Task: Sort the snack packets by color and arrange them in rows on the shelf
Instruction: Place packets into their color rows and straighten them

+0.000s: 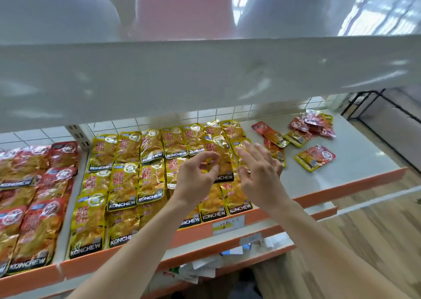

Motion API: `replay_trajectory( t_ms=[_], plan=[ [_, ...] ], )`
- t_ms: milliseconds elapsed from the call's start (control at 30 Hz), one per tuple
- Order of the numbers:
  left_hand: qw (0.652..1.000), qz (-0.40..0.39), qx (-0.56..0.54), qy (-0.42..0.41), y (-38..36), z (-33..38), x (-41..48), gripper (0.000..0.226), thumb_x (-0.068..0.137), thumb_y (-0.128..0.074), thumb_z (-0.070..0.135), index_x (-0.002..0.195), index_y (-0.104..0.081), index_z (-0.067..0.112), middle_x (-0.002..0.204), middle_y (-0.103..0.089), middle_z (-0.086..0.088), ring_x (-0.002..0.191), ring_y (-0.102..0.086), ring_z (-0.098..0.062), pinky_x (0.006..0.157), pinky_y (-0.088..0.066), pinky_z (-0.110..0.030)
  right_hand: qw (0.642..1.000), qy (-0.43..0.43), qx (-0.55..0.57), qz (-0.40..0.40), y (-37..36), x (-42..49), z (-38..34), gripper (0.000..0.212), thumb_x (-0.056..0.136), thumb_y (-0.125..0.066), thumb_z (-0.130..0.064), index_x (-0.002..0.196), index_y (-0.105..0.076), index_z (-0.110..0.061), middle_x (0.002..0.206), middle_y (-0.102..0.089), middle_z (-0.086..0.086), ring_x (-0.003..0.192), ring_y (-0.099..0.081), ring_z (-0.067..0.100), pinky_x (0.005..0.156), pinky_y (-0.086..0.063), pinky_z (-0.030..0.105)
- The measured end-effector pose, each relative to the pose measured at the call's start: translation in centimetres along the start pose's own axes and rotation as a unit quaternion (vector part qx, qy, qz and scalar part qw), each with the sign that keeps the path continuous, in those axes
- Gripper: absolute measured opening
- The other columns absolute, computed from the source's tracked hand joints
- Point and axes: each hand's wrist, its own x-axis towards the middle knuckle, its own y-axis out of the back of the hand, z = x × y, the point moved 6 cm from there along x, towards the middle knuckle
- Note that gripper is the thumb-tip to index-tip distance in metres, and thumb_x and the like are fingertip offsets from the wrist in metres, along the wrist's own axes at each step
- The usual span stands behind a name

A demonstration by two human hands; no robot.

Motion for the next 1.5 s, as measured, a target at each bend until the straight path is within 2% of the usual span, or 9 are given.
replay_trajectory(
  t_ms=[100, 267, 400, 567, 733, 1000, 1200, 1367, 1500],
  plan=[
    [0.999, 0.013, 0.05, -0.015, -1.4, 0.8, 1.2, 0.024, 0.089, -0.073, 0.017, 0.112, -0.073, 0.026, 0.102, -0.07, 0.018, 0.088, -0.061, 0.002, 0.077, -0.045, -0.009, 1.0, 0.019, -0.011, -0.011, 0.0, 1.7, 1.8, 0.05, 0.097, -0.053, -0.021, 0.146, -0.048, -0.028, 0.161, -0.031, -0.005, 0.149, -0.017, 0.016, 0.107, -0.009, 0.038],
    [0.996, 0.035, 0.085, 0.005, -4.3, 2.0, 2.8, 0.037, 0.089, -0.074, 0.017, 0.125, -0.07, 0.024, 0.119, -0.07, 0.009, 0.106, -0.063, -0.009, 0.097, -0.049, -0.026, 0.997, 0.054, -0.011, -0.047, 0.4, 4.0, 5.0, 0.049, 0.095, -0.048, -0.025, 0.144, -0.05, -0.025, 0.159, -0.035, -0.002, 0.149, -0.019, 0.02, 0.11, -0.012, 0.043],
    [0.992, 0.02, 0.128, 0.008, -7.5, 3.0, 2.8, 0.042, 0.089, -0.074, 0.019, 0.13, -0.067, 0.024, 0.126, -0.068, 0.008, 0.114, -0.062, -0.008, 0.1, -0.044, -0.019, 0.995, 0.08, -0.016, -0.049, 1.6, 5.9, 7.4, 0.05, 0.095, -0.045, -0.024, 0.144, -0.05, -0.025, 0.159, -0.035, -0.004, 0.149, -0.02, 0.018, 0.109, -0.014, 0.044],
    [0.982, 0.04, 0.182, 0.021, -10.6, 2.9, 1.5, 0.05, 0.08, -0.068, 0.037, 0.129, -0.068, 0.027, 0.114, -0.074, 0.004, 0.104, -0.067, -0.019, 0.1, -0.048, -0.042, 0.99, 0.115, -0.003, -0.079, 1.7, 6.6, 9.4, 0.051, 0.097, -0.046, -0.014, 0.146, -0.047, -0.027, 0.16, -0.034, -0.005, 0.15, -0.018, 0.018, 0.111, -0.016, 0.05],
    [0.951, 0.077, 0.299, 0.02, -12.6, 2.2, 0.0, 0.047, 0.087, -0.074, 0.039, 0.133, -0.063, 0.036, 0.098, -0.07, 0.012, 0.11, -0.057, -0.015, 0.085, -0.02, -0.033, 0.983, 0.137, -0.007, -0.124, 0.8, 6.2, 10.6, 0.053, 0.097, -0.048, -0.019, 0.149, -0.041, -0.03, 0.161, -0.031, -0.008, 0.15, -0.014, 0.017, 0.114, -0.013, 0.053],
    [0.861, 0.036, 0.507, -0.03, -14.0, 1.4, -1.7, 0.038, 0.072, -0.08, 0.059, 0.108, -0.07, 0.048, 0.11, -0.055, 0.005, 0.108, -0.041, -0.021, 0.086, -0.021, -0.041, 0.978, 0.154, 0.005, -0.139, 0.4, 6.2, 11.3, 0.053, 0.099, -0.047, -0.022, 0.151, -0.038, -0.031, 0.162, -0.028, -0.009, 0.15, -0.012, 0.016, 0.113, -0.01, 0.05],
    [0.879, 0.018, 0.472, -0.067, -13.8, 2.3, -0.8, 0.02, 0.082, -0.066, 0.05, 0.097, -0.072, 0.039, 0.144, -0.048, 0.001, 0.135, -0.037, -0.026, 0.099, -0.023, -0.045, 0.98, 0.156, 0.013, -0.124, 0.2, 6.4, 11.7, 0.052, 0.098, -0.049, -0.02, 0.148, -0.042, -0.029, 0.161, -0.031, -0.007, 0.149, -0.014, 0.017, 0.114, -0.013, 0.053],
    [0.861, -0.045, 0.505, -0.031, -15.6, 1.9, 1.2, 0.066, 0.094, -0.033, 0.063, 0.152, -0.037, 0.032, 0.169, -0.01, -0.001, 0.156, -0.007, -0.02, 0.123, -0.007, -0.049, 0.981, 0.16, 0.002, -0.109, -0.4, 5.8, 12.7, 0.049, 0.097, -0.046, -0.024, 0.145, -0.047, -0.027, 0.159, -0.035, -0.004, 0.149, -0.018, 0.019, 0.112, -0.015, 0.051],
    [0.827, -0.091, 0.554, 0.01, -16.8, 0.7, 0.9, 0.079, 0.093, 0.0, 0.067, 0.161, -0.006, 0.027, 0.169, 0.009, -0.002, 0.155, 0.009, -0.017, 0.122, 0.016, -0.047, 0.985, 0.155, 0.003, -0.075, -0.4, 4.6, 13.4, 0.053, 0.091, -0.039, -0.032, 0.141, -0.054, -0.024, 0.157, -0.04, -0.001, 0.148, -0.022, 0.02, 0.111, -0.012, 0.051]
  ],
)
